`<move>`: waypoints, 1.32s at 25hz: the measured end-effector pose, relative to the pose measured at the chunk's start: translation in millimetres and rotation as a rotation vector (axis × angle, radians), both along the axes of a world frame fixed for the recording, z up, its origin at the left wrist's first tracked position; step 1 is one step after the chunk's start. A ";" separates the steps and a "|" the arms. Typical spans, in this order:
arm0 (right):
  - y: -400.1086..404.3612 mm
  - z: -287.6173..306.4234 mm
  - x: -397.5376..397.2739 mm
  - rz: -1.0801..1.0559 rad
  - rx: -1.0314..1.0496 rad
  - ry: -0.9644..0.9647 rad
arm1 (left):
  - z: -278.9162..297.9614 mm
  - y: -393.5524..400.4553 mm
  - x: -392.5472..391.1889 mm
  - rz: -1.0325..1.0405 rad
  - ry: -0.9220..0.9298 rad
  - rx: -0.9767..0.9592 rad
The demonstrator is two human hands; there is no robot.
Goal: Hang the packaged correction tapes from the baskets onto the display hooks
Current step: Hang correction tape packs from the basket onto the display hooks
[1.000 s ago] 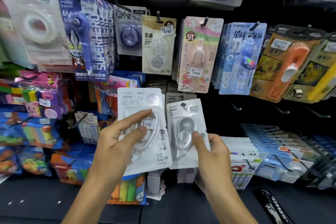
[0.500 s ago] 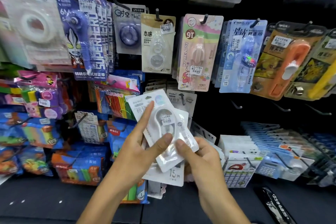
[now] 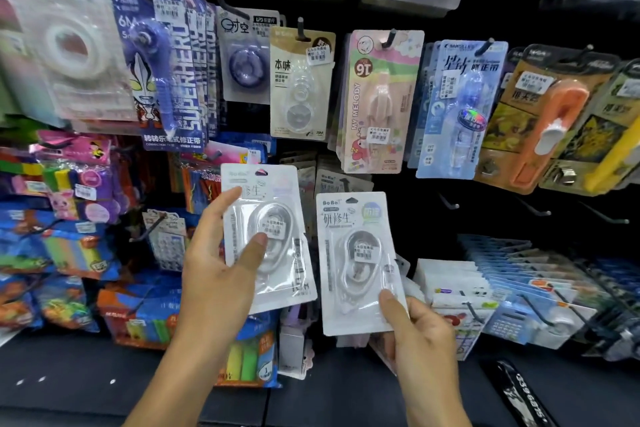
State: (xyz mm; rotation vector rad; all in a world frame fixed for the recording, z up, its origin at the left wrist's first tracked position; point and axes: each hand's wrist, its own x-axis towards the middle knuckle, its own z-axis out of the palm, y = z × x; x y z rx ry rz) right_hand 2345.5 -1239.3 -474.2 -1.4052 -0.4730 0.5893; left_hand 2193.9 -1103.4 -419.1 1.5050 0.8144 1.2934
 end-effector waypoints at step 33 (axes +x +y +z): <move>15.2 12.1 -5.7 -0.103 0.109 -0.385 | -28.4 11.4 30.2 -0.005 0.459 0.372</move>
